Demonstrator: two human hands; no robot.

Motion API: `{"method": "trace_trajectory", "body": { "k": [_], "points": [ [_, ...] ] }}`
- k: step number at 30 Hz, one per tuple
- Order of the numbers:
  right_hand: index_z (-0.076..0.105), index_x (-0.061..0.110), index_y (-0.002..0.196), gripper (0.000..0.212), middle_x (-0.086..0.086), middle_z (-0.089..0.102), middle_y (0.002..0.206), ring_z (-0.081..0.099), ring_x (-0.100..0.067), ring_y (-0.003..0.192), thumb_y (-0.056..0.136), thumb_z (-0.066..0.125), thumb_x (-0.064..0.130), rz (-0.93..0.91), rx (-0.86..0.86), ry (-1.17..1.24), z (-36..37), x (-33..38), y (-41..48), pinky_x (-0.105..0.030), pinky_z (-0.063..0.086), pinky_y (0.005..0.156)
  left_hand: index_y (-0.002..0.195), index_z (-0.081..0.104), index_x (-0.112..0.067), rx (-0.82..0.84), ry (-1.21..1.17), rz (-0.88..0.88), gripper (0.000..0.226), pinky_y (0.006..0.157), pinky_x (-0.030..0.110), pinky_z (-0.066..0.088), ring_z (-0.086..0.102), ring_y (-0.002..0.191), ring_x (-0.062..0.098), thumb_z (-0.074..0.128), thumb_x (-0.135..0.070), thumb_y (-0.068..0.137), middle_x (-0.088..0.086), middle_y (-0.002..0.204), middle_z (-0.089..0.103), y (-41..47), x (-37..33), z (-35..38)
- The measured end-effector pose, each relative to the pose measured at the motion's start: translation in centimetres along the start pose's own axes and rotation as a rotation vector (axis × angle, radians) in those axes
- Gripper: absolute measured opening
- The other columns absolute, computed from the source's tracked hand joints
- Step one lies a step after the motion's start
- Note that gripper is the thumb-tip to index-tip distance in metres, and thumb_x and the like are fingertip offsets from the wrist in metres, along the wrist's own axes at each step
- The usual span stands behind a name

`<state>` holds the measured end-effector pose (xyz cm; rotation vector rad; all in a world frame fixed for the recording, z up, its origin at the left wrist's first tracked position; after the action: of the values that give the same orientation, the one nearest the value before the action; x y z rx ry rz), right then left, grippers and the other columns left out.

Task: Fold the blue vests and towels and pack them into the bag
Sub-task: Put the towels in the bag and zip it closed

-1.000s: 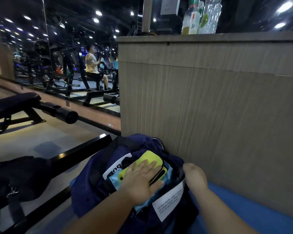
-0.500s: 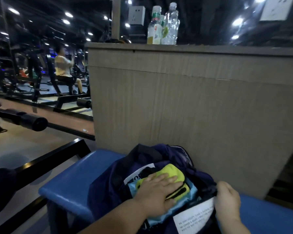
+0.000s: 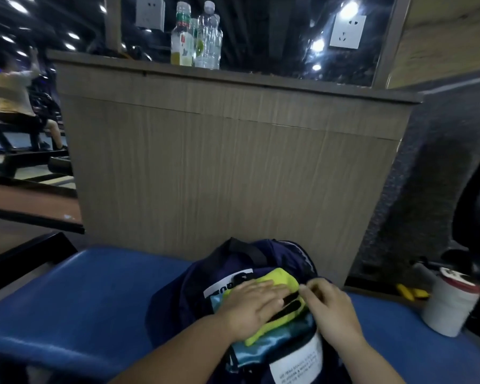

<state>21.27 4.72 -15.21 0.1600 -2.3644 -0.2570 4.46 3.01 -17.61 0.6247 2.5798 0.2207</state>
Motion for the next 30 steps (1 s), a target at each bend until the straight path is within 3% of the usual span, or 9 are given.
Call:
{"method": "trace_trajectory", "body": {
  "k": [3,5,7,12,14,17,22,27,30],
  "points": [
    [0.043,0.052,0.133,0.050,0.022,0.034,0.141,0.021,-0.010,0.139,0.089,0.031,0.072,-0.111,0.085,-0.292,2.5,1.8,0.7,-0.044,0.020,0.112,0.126,0.061,-0.033,-0.278,-0.193,-0.147,0.066,0.106,0.028,0.033,0.053,0.116,0.004,0.017,-0.064,0.088,-0.015,0.123,0.064,-1.4,1.6,-2.6],
    [0.034,0.053,0.141,0.084,0.024,0.017,0.155,0.006,-0.007,0.145,0.071,0.007,0.091,-0.218,0.105,-0.383,3.8,3.7,0.8,-0.048,0.007,0.117,0.111,0.063,-0.035,-0.422,-0.047,-0.305,0.043,0.093,0.033,0.037,0.057,0.103,0.008,0.026,-0.052,0.096,-0.014,0.104,0.067,-3.0,3.2,-4.5],
    [0.041,0.052,0.138,0.108,0.025,0.012,0.158,-0.001,-0.004,0.147,0.055,-0.014,0.095,-0.293,0.109,-0.410,4.9,4.9,1.2,-0.049,-0.005,0.117,0.108,0.059,-0.039,-0.481,0.075,-0.481,0.025,0.090,0.032,0.031,0.052,0.105,0.008,0.035,-0.039,0.101,-0.017,0.104,0.063,-5.1,5.1,-5.9],
    [0.062,0.037,0.105,0.075,0.017,0.058,0.123,0.041,-0.003,0.130,0.074,0.015,0.086,-0.339,0.116,-0.515,6.1,7.6,2.0,-0.047,-0.007,0.117,0.131,0.045,-0.034,-0.304,0.162,-0.818,0.039,0.099,0.036,0.030,0.040,0.125,0.015,0.045,-0.051,0.095,-0.011,0.134,0.047,-8.8,10.7,-6.0],
    [0.057,0.034,0.099,0.063,0.014,0.059,0.111,0.049,-0.007,0.120,0.079,0.022,0.083,-0.329,0.131,-0.544,6.4,8.0,2.1,-0.045,-0.001,0.117,0.137,0.041,-0.033,-0.205,0.141,-0.866,0.053,0.102,0.037,0.031,0.038,0.129,0.017,0.046,-0.060,0.092,-0.008,0.139,0.043,-9.1,12.2,-5.0],
    [0.047,0.034,0.119,0.054,0.013,0.049,0.130,0.044,-0.012,0.127,0.088,0.033,0.075,-0.310,0.209,-0.532,7.2,7.4,2.0,-0.042,0.014,0.117,0.139,0.045,-0.032,-0.172,0.124,-0.873,0.054,0.105,0.036,0.035,0.042,0.129,0.018,0.050,-0.057,0.092,-0.005,0.141,0.045,-9.2,13.3,-4.1],
    [0.029,0.041,0.147,0.065,0.015,0.029,0.151,0.028,-0.012,0.141,0.090,0.028,0.073,-0.276,0.309,-0.508,7.4,5.7,2.0,-0.046,0.005,0.120,0.118,0.061,-0.035,-0.215,0.069,-0.884,0.032,0.093,0.032,0.043,0.053,0.113,0.015,0.048,-0.052,0.095,-0.008,0.119,0.063,-9.1,13.6,-4.7],
    [0.028,0.039,0.147,0.105,0.014,0.034,0.148,0.033,-0.012,0.138,0.060,-0.007,0.085,-0.281,0.271,-0.616,6.5,6.5,1.4,-0.052,-0.008,0.118,0.096,0.064,-0.032,-0.445,-0.416,-0.871,0.021,0.089,0.037,0.052,0.063,0.090,0.015,0.050,-0.047,0.096,-0.004,0.100,0.069,-8.2,14.9,-7.0],
    [0.021,0.034,0.150,0.112,0.013,0.039,0.147,0.036,-0.012,0.137,0.055,-0.010,0.084,-0.266,0.212,-0.655,6.1,6.9,1.3,-0.053,-0.009,0.117,0.092,0.066,-0.022,-0.588,-0.643,-0.798,0.020,0.090,0.039,0.052,0.064,0.092,0.021,0.052,-0.034,0.099,0.001,0.093,0.069,-6.7,13.9,-9.7]
  ]
}}
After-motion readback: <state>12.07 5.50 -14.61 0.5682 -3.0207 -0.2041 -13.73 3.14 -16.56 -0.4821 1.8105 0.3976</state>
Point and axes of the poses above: each hand's wrist, its own y-axis towards the middle knuckle, its own z-axis out of the palm, x = y × z, the point moved 7 cm from there along y, towards the middle knuckle
